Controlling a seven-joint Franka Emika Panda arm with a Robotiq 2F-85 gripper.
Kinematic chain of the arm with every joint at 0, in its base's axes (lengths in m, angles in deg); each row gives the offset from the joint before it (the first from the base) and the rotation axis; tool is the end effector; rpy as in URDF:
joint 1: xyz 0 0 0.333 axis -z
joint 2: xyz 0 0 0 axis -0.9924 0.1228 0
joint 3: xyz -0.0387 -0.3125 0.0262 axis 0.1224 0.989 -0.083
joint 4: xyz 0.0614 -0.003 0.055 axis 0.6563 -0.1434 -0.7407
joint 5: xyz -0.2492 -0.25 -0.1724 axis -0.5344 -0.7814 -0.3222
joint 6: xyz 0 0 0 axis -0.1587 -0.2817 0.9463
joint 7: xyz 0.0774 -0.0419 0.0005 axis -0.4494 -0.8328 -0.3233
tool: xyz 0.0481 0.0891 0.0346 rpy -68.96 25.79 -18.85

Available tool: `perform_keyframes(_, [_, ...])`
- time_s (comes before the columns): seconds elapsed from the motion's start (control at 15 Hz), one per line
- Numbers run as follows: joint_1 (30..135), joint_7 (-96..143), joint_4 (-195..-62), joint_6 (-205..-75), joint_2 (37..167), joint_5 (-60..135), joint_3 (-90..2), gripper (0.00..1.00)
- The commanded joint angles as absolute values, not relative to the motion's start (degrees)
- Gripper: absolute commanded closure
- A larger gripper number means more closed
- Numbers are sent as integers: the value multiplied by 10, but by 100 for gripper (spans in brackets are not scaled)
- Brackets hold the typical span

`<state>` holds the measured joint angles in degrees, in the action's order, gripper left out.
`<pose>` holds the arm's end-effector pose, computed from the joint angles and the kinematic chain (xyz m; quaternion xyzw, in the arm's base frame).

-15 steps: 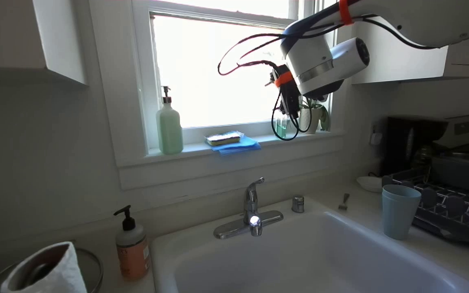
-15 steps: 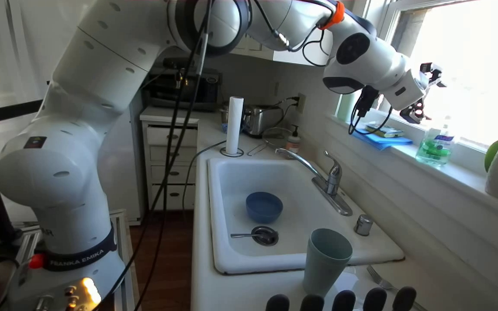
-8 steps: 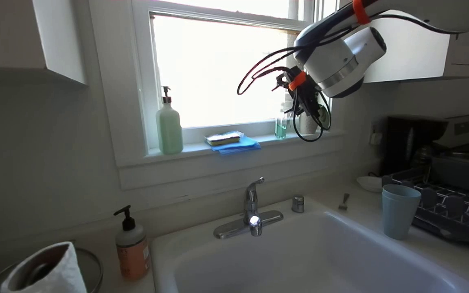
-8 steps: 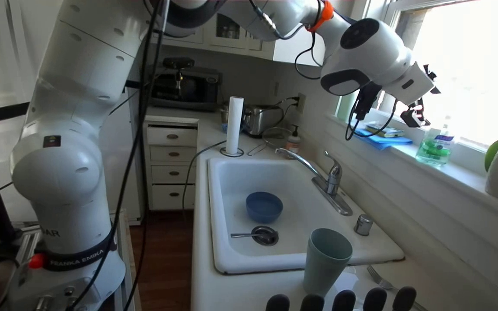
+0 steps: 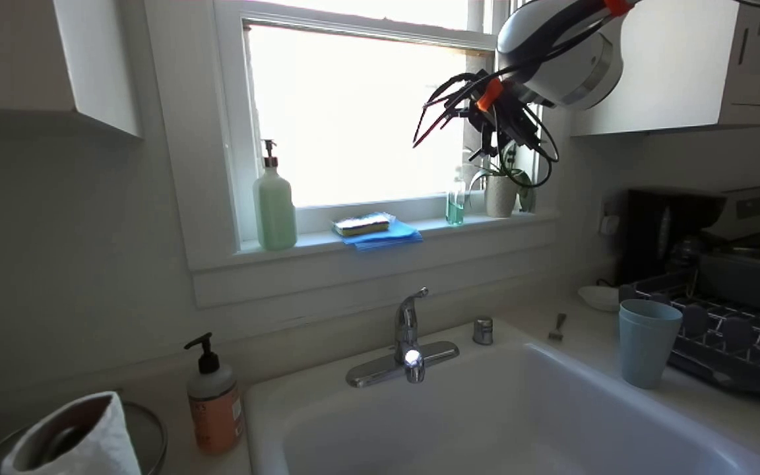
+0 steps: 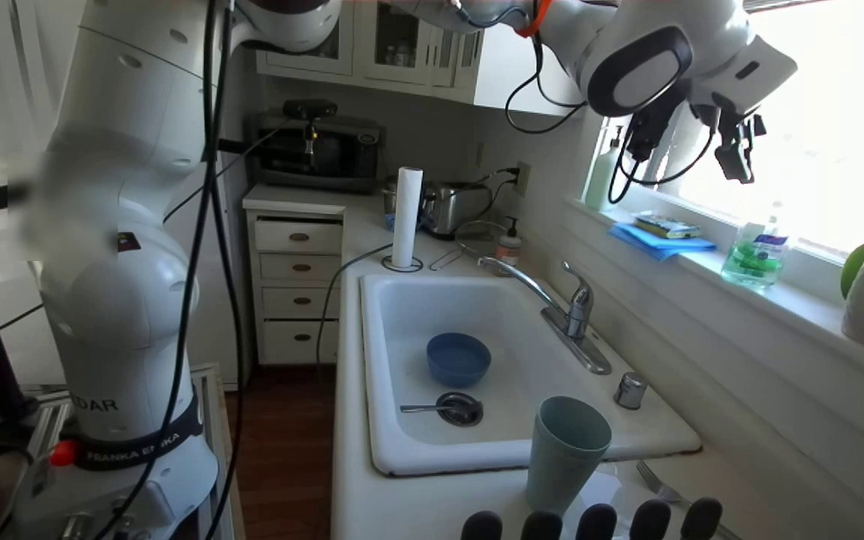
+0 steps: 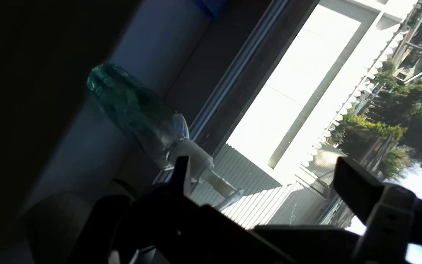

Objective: Put the bottle on the window seal upright

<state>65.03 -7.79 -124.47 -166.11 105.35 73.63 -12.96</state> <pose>0.6796 -0.1611 0.5928 -0.7167 0.5093 -0.4307 0.2039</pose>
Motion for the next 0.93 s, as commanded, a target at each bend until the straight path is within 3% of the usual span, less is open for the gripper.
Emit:
perform_keyframes(0.0, [624,-117,-1203,-1618,1060,650,-77,0])
perform_keyframes(0.4, [635,-48,-1172,-1516,1046,616,-77,0])
perform_keyframes(0.87, [630,-27,-1169,-1506,1052,519,-34,0])
